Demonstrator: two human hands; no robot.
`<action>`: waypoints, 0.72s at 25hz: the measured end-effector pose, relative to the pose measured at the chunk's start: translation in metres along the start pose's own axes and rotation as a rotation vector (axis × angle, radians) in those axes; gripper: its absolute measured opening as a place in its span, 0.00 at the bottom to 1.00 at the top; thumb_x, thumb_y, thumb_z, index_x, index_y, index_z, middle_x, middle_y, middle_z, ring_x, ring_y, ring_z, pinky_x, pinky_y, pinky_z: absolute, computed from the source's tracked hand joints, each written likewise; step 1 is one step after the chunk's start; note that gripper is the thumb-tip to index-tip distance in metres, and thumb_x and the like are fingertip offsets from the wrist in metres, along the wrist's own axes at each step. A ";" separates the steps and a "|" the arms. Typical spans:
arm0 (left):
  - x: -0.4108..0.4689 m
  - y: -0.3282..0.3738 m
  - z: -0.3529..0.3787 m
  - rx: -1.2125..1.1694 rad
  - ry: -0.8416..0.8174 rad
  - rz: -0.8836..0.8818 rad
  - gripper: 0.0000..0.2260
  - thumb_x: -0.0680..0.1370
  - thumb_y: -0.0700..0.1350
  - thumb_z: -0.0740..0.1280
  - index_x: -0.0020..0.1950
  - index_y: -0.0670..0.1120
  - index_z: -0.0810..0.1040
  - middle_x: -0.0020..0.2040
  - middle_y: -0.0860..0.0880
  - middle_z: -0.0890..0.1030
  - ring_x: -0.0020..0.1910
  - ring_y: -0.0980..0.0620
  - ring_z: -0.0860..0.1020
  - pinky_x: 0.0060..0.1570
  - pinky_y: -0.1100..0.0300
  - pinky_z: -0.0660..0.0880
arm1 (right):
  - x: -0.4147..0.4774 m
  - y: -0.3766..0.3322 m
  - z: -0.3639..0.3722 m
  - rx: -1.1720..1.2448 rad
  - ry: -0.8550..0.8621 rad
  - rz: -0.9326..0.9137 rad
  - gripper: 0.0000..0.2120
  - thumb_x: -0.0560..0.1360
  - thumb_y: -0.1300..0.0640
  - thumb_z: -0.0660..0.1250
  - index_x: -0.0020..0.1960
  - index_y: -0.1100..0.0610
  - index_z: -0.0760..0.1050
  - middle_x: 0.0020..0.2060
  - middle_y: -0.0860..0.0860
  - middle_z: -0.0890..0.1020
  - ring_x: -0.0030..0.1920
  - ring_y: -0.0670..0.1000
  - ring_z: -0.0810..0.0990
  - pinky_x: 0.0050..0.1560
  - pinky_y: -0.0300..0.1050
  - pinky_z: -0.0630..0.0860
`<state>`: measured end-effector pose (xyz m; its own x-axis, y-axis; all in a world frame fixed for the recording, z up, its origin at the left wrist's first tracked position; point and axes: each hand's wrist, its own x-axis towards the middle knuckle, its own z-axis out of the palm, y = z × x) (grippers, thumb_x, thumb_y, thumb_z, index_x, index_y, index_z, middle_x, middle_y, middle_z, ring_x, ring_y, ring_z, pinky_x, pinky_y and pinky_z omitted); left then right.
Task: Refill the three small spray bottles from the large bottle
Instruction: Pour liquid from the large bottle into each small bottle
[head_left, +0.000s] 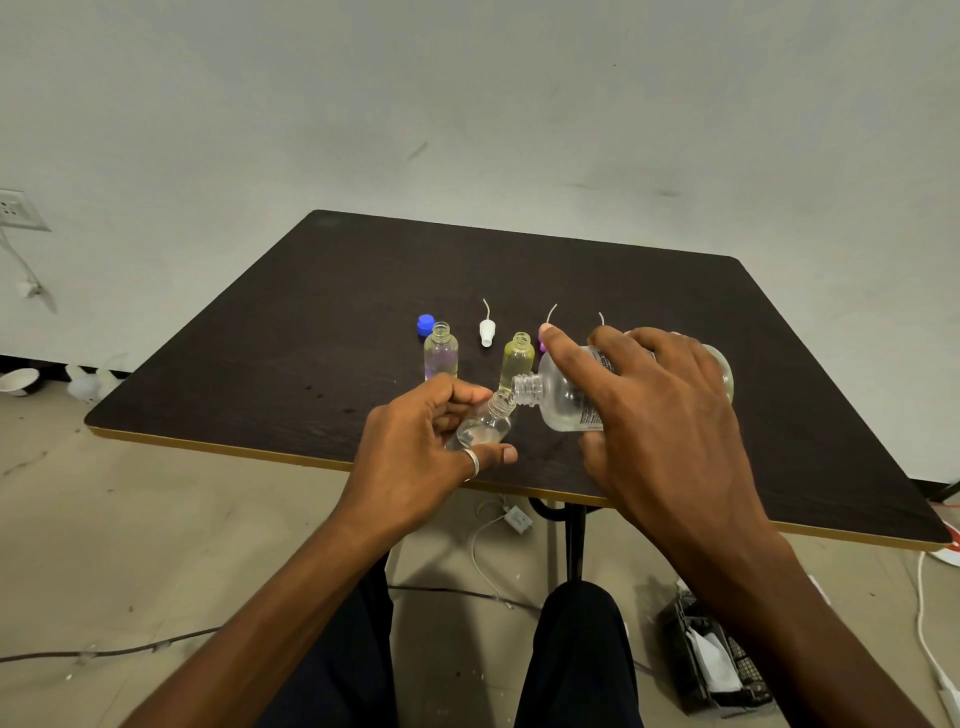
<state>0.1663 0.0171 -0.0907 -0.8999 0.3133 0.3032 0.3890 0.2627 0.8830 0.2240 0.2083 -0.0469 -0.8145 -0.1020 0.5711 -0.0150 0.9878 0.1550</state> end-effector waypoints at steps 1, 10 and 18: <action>0.000 0.000 0.000 0.000 0.000 -0.001 0.22 0.62 0.48 0.82 0.54 0.54 0.80 0.48 0.61 0.83 0.48 0.67 0.82 0.46 0.73 0.77 | 0.000 0.000 -0.001 -0.002 -0.002 0.000 0.43 0.57 0.57 0.82 0.70 0.52 0.72 0.57 0.59 0.81 0.57 0.65 0.78 0.58 0.66 0.73; 0.000 0.000 0.000 -0.013 -0.009 -0.013 0.23 0.61 0.50 0.81 0.54 0.54 0.80 0.49 0.60 0.83 0.48 0.66 0.82 0.47 0.72 0.77 | 0.000 0.000 0.000 -0.004 0.007 -0.005 0.43 0.57 0.57 0.83 0.70 0.52 0.72 0.57 0.60 0.81 0.57 0.65 0.78 0.58 0.67 0.72; 0.000 0.000 0.000 -0.004 -0.008 -0.013 0.23 0.62 0.50 0.81 0.54 0.53 0.80 0.49 0.60 0.83 0.48 0.67 0.82 0.47 0.72 0.77 | 0.000 0.000 -0.002 0.002 0.002 -0.002 0.42 0.57 0.58 0.82 0.70 0.52 0.72 0.57 0.59 0.81 0.57 0.65 0.78 0.58 0.66 0.73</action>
<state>0.1658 0.0168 -0.0908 -0.9032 0.3176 0.2888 0.3765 0.2628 0.8883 0.2250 0.2085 -0.0457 -0.8131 -0.1039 0.5728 -0.0174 0.9879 0.1544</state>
